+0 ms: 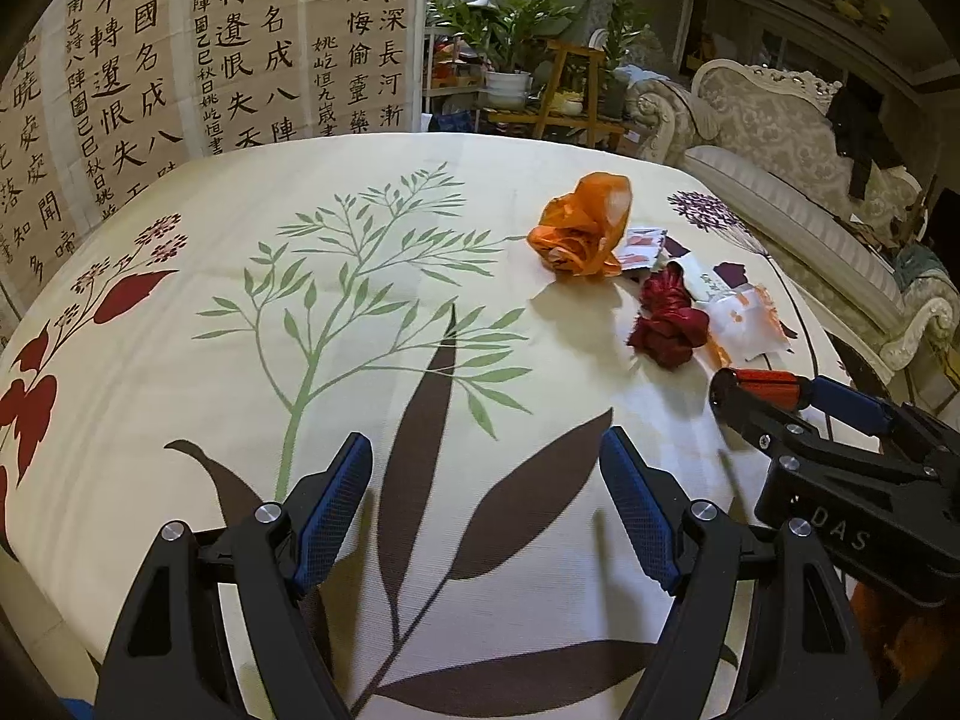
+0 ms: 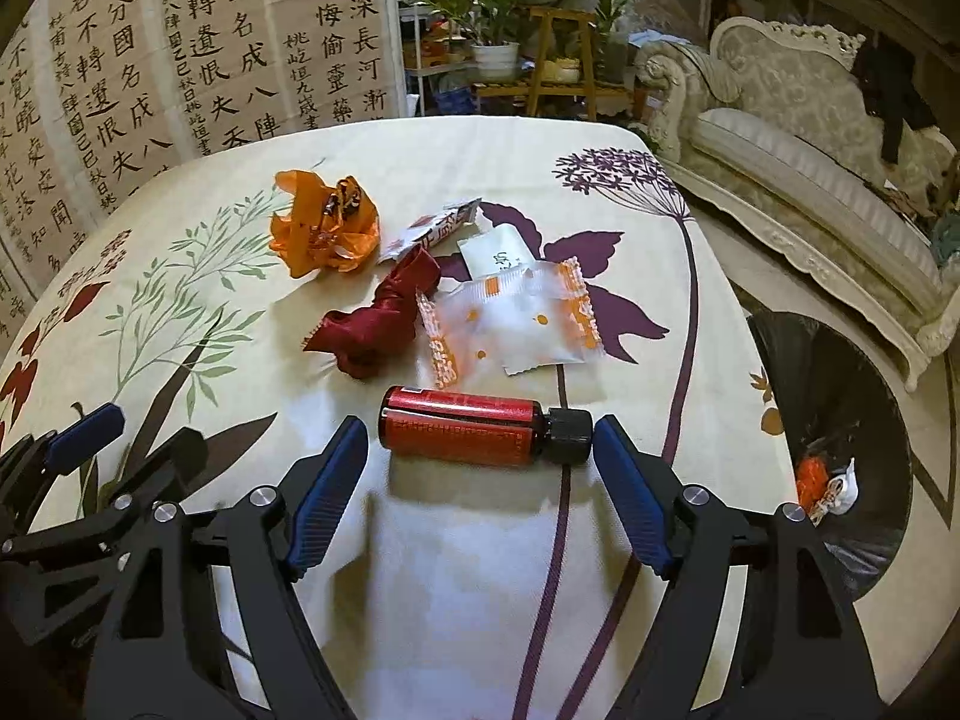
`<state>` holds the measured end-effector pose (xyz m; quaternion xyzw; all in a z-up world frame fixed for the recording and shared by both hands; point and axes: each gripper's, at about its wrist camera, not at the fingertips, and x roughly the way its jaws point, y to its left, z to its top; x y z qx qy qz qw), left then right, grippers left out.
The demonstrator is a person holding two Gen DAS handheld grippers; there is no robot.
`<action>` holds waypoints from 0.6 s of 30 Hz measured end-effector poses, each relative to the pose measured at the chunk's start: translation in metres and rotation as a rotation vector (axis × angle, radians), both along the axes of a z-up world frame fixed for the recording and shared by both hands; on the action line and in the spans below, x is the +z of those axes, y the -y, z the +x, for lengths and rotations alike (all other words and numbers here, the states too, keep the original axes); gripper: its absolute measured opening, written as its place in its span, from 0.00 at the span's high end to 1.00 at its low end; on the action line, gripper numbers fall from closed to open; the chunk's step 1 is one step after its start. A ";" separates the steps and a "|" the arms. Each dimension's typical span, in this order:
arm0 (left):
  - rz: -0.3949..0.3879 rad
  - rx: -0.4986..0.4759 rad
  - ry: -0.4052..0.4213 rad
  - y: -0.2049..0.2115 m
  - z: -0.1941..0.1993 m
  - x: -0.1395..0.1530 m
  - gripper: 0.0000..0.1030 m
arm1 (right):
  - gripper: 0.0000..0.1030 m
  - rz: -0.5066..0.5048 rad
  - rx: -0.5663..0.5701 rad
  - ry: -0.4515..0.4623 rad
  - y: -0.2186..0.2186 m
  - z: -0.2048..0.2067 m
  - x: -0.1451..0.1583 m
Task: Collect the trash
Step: 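Grasp the red bottle with black cap with the right gripper, then grasp the crumpled red ribbon with the left gripper while the right holds the red bottle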
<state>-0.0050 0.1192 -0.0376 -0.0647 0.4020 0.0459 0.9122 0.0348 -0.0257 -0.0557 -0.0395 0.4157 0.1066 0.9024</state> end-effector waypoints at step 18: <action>0.018 -0.020 0.008 0.009 0.017 0.003 0.26 | 0.30 0.017 -0.048 0.027 0.026 0.002 0.009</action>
